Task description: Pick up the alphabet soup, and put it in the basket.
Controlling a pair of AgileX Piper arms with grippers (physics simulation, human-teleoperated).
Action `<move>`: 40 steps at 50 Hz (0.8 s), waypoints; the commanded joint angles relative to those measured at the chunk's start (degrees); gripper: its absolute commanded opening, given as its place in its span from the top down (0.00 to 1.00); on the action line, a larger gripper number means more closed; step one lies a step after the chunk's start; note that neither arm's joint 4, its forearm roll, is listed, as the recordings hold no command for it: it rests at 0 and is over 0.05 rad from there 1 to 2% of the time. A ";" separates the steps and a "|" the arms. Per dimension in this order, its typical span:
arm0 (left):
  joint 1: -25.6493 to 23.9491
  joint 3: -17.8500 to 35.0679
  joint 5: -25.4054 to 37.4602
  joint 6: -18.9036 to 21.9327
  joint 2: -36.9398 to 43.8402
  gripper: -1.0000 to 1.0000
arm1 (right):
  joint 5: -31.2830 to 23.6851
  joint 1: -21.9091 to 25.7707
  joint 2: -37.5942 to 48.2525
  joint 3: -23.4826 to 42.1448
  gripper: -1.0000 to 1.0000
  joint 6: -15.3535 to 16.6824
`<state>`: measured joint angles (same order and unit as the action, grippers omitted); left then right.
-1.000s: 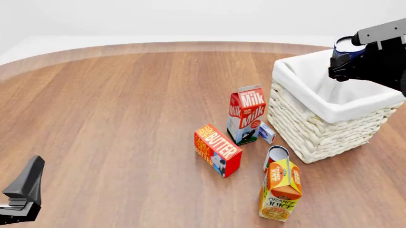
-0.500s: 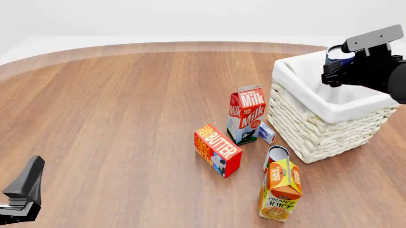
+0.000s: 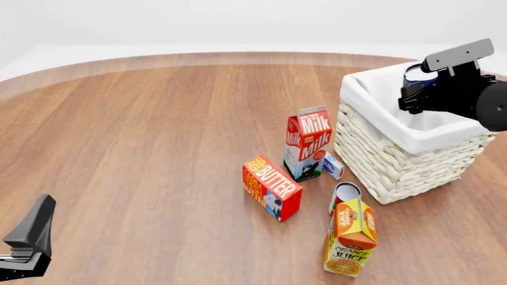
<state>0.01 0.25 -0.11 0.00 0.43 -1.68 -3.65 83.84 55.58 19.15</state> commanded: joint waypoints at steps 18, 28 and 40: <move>0.00 0.00 0.00 -0.01 -0.01 0.00 | 1.19 -0.14 3.08 0.78 1.00 -0.33; 0.01 0.00 0.00 0.01 0.00 0.00 | 1.75 -0.45 3.89 0.87 1.00 -0.25; 0.01 0.00 0.00 0.00 -0.01 0.00 | 1.69 -1.08 4.89 1.49 1.00 0.31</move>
<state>0.01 0.25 -0.11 0.00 0.43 -0.23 -4.29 88.34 56.28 20.17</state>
